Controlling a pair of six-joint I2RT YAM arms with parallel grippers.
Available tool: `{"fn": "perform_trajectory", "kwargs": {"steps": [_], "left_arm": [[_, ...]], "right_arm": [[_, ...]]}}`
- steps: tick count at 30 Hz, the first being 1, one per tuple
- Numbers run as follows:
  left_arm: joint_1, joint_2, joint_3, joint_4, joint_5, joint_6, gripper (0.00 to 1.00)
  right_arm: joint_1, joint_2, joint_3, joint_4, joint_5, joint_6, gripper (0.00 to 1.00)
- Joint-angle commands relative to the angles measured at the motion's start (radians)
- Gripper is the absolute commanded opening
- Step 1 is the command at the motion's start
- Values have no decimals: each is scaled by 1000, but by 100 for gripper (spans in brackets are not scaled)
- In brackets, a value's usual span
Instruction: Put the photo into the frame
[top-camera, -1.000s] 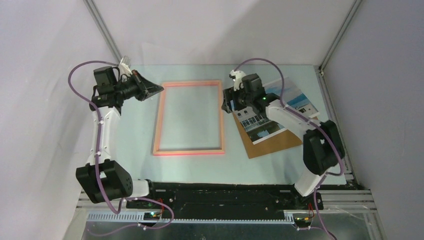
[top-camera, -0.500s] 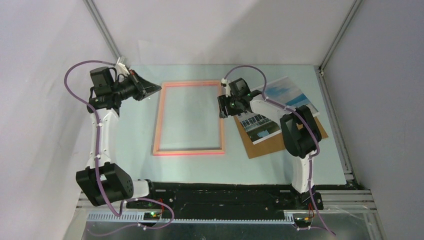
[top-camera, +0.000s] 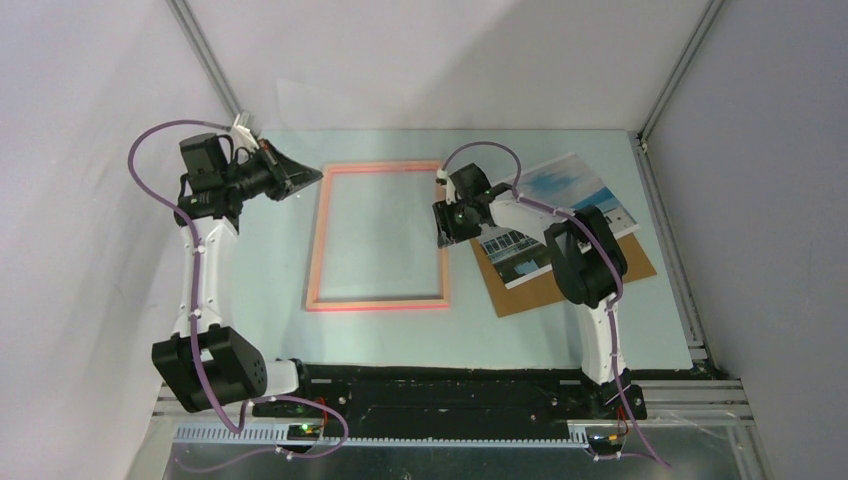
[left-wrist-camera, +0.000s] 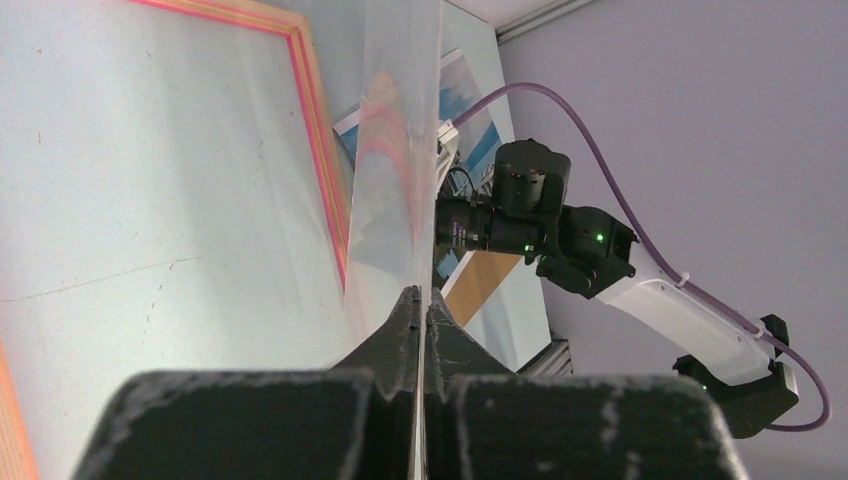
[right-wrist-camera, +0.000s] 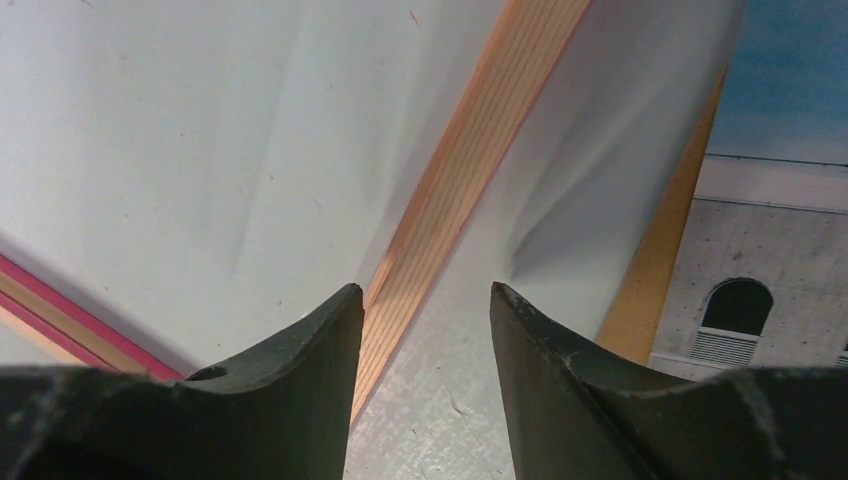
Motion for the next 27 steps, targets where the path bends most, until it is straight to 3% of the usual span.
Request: {"fn": "perform_trajectory", "kwargs": {"steps": [1,7,15,21,24,27], "left_arm": [[8,-23,-11,46,41,21,0],[6,-22,-29,62,45,10,0],[7,-37,-89,124,53,-34,0],[7,-46,-216,305,88,-170,0],[6,-50,-316,535,103,-346,0],[3,-40,-343,633,96,-417,0]], "right_arm": [[10,20,50,-15,-11,7,53],[13,39,55,-20,-6,2,44],[8,10,9,-4,8,5,23],[-5,-57,-79,42,37,20,16],[-7,-83,-116,59,41,30,15],[-7,-112,-147,72,46,34,13]]}}
